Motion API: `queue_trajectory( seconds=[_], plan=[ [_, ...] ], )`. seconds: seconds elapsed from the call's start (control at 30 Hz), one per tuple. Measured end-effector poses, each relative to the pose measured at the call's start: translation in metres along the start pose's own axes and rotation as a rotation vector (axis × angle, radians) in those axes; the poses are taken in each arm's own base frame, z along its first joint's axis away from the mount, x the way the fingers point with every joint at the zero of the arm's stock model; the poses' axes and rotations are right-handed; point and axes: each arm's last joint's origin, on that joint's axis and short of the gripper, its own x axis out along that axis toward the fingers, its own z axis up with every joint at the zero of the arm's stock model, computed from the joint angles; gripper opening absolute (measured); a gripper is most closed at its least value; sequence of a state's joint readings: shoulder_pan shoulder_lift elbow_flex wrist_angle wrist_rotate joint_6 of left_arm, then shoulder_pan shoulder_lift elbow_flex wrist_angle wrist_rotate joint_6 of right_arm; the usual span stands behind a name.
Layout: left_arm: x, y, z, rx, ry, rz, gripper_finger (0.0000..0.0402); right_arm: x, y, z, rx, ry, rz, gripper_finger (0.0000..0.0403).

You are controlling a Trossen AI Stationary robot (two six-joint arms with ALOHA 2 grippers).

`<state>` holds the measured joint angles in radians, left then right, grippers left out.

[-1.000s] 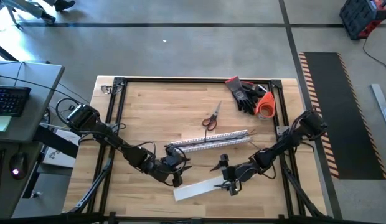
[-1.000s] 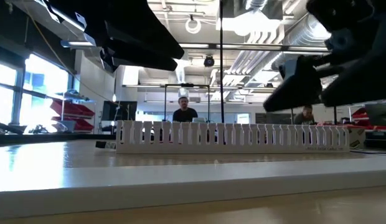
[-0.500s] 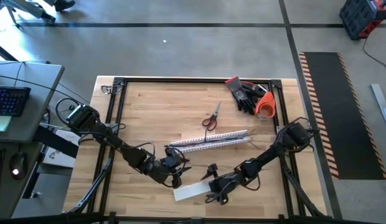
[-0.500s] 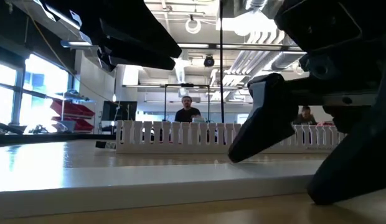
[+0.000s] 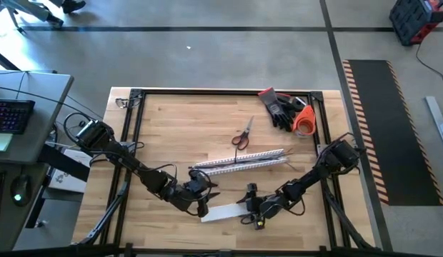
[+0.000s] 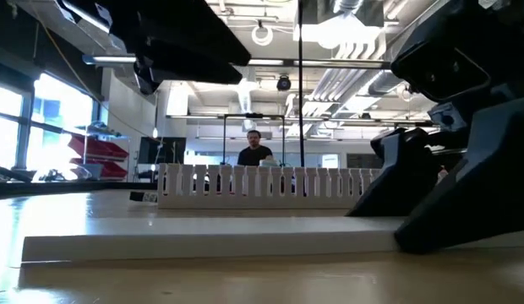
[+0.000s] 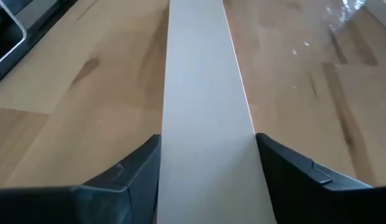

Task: Ziptie cables
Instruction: Close the white cable duct

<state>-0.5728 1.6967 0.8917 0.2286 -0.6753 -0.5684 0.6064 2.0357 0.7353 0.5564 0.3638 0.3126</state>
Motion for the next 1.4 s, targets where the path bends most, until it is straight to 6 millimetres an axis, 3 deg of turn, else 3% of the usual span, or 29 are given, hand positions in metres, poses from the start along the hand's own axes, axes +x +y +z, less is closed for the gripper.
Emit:
queue_trajectory(
  seconds=[0.23, 0.4, 0.5, 0.73, 0.87, 1.0, 1.17, 1.27, 1.4],
  plan=[
    [-0.019, -0.006, 0.011, 0.039, -0.130, 0.096, 0.0121, -0.001, -0.002, 0.003, 0.006, -0.025, -0.010, 0.0212],
    [-0.021, 0.008, 0.022, 0.061, -0.123, 0.168, 0.0061, -0.011, -0.017, 0.021, -0.022, -0.052, -0.028, 0.0212],
    [-0.015, 0.024, 0.028, 0.058, -0.060, 0.192, 0.0012, -0.019, -0.033, 0.034, -0.067, -0.046, -0.086, 0.0212],
    [0.001, 0.058, 0.061, 0.118, -0.074, 0.167, 0.0000, -0.051, -0.083, 0.062, -0.065, -0.102, -0.048, 0.0212],
    [-0.015, 0.078, 0.090, 0.171, -0.128, 0.185, 0.0000, -0.074, -0.115, 0.088, -0.065, -0.089, -0.039, 0.0212],
    [-0.037, 0.103, 0.106, 0.187, -0.115, 0.247, 0.0000, -0.075, -0.149, 0.096, -0.054, -0.034, -0.021, 0.0212],
    [-0.041, 0.126, 0.073, 0.110, -0.060, 0.236, 0.0000, -0.068, -0.178, 0.095, -0.038, -0.006, 0.016, 0.0212],
    [-0.040, 0.130, 0.048, 0.056, -0.030, 0.211, 0.0000, -0.071, -0.187, 0.103, -0.037, -0.050, 0.012, 0.0212],
    [-0.037, 0.128, 0.022, -0.011, -0.048, 0.168, 0.0000, -0.067, -0.190, 0.096, -0.003, -0.016, 0.037, 0.0212]
  ],
)
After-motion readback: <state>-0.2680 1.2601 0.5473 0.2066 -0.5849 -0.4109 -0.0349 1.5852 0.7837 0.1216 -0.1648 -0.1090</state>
